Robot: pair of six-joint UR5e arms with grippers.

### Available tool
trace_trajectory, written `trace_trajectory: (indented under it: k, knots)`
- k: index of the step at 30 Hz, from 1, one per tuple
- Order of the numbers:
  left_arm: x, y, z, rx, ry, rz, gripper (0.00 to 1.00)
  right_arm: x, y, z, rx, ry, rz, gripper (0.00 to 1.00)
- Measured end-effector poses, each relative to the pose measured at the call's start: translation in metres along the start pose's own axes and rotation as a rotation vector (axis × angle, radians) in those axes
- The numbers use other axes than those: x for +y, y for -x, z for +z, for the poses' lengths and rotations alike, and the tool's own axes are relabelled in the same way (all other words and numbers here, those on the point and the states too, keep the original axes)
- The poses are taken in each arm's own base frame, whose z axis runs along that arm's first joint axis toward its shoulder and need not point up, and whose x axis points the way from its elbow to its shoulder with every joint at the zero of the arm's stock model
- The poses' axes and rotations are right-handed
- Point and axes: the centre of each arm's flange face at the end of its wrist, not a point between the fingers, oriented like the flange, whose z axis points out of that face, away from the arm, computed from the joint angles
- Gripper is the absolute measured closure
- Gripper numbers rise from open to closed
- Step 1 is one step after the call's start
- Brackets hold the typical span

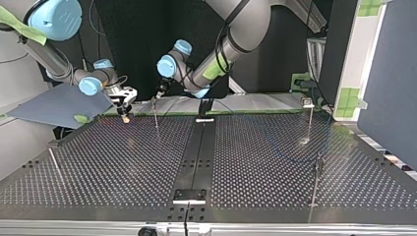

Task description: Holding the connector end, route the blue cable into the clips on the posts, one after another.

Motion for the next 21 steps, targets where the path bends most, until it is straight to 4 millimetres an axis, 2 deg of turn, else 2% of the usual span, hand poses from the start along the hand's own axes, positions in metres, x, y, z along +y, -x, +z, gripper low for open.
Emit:
trace_trajectory:
  k: [9,21]
  knots:
    - [-0.0084,0.0035,0.0033,-0.054,-0.016,-0.035,0.00,-0.0011,0.0006,-0.0001,-0.004,-0.001,0.001,1.00]
    - [-0.0103,0.0045,0.0041,-0.068,-0.018,-0.049,0.00,-0.0013,0.0008,-0.0001,-0.004,-0.001,0.001,1.00]
